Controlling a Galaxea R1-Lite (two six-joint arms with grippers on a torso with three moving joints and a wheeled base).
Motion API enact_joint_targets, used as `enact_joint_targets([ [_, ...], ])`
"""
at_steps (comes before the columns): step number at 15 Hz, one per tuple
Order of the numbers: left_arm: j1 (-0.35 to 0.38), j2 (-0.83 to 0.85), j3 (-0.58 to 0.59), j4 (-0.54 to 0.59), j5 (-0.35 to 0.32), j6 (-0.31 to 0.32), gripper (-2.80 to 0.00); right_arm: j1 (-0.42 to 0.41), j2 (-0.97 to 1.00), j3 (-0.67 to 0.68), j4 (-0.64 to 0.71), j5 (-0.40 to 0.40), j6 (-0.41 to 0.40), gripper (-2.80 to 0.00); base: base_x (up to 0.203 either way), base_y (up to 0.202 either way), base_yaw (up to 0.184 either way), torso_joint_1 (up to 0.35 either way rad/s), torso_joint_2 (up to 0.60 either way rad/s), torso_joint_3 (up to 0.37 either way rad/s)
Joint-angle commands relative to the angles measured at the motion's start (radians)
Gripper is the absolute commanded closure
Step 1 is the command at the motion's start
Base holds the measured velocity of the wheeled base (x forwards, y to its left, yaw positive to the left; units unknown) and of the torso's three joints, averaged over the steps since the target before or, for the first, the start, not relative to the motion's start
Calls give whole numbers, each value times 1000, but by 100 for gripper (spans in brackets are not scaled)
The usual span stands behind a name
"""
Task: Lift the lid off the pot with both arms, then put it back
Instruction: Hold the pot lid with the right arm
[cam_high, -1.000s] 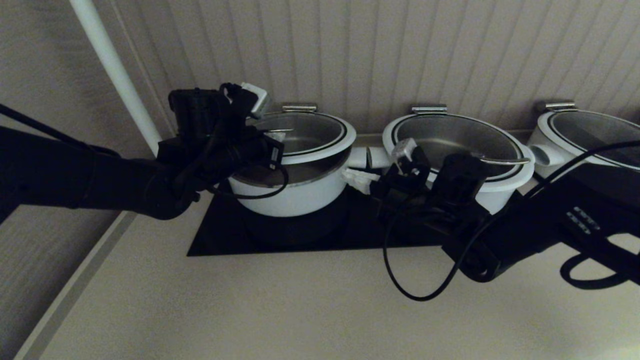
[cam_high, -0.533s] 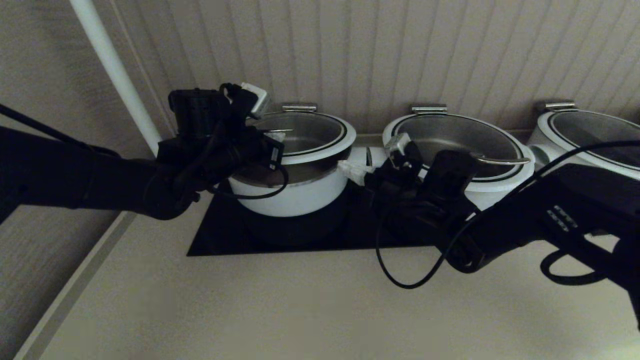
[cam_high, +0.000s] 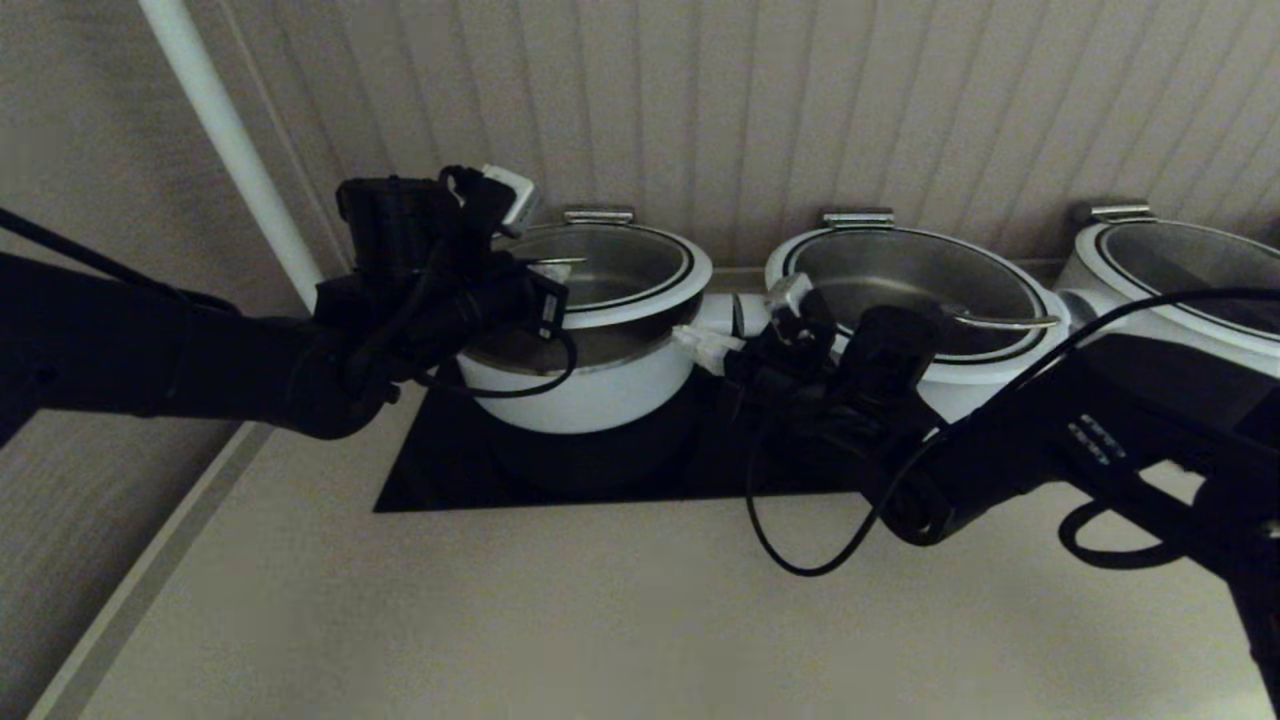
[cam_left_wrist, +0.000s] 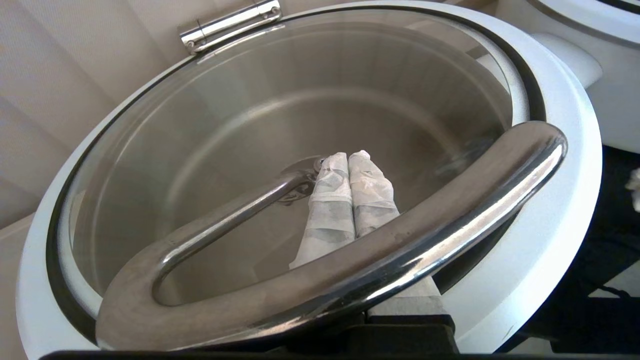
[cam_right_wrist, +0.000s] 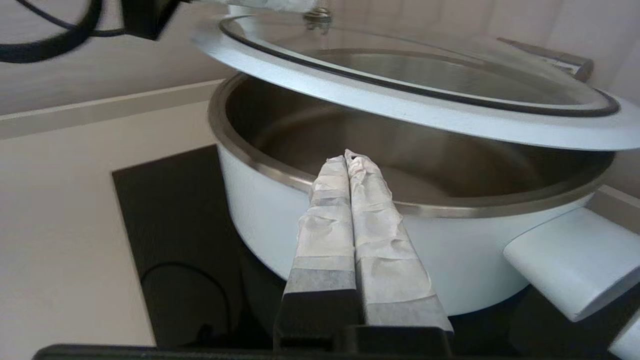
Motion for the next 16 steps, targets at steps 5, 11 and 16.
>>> enact_joint_targets([
  [5,0,-2,2,-4,0,1,0,0,43,-86,5,-29,-1,0,0,0,0,0,0,0],
  [11,0,0,4,-4,0,1,0,0,75,-158,33,-30,0,0,0,0,0,0,0,0],
  [16,0,6,4,-4,0,1,0,0,90,-198,60,-42,-1,0,0,0,0,0,0,0],
])
